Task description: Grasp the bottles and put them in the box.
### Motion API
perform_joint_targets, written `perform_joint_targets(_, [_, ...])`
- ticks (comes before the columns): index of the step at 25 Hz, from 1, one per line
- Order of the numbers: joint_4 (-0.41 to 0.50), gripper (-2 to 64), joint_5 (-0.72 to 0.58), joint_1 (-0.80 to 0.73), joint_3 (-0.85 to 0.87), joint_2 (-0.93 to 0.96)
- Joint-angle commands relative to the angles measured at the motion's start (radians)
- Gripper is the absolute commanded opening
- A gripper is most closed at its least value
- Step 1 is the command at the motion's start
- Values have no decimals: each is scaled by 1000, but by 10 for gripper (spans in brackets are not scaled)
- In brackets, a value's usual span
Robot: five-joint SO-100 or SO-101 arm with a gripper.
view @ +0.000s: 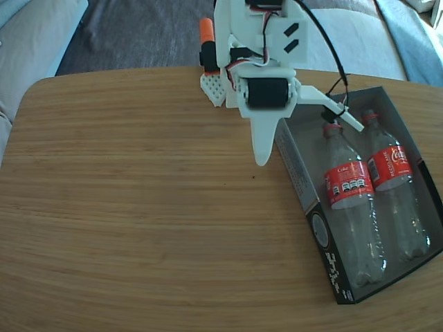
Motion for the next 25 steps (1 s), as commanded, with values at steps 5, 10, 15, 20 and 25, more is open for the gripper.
perform_joint_targets(5, [-60, -3, -163, -49, 218, 238])
perform_joint_targets(10, [-58, -3, -167, -49, 342, 362])
perform_joint_targets(15, [-46, -5, -69, -51, 426, 456])
perform_joint_targets(20, [-58, -3, 87, -57, 497, 532])
perform_joint_targets(25, [-55, -4, 92, -57, 586, 630])
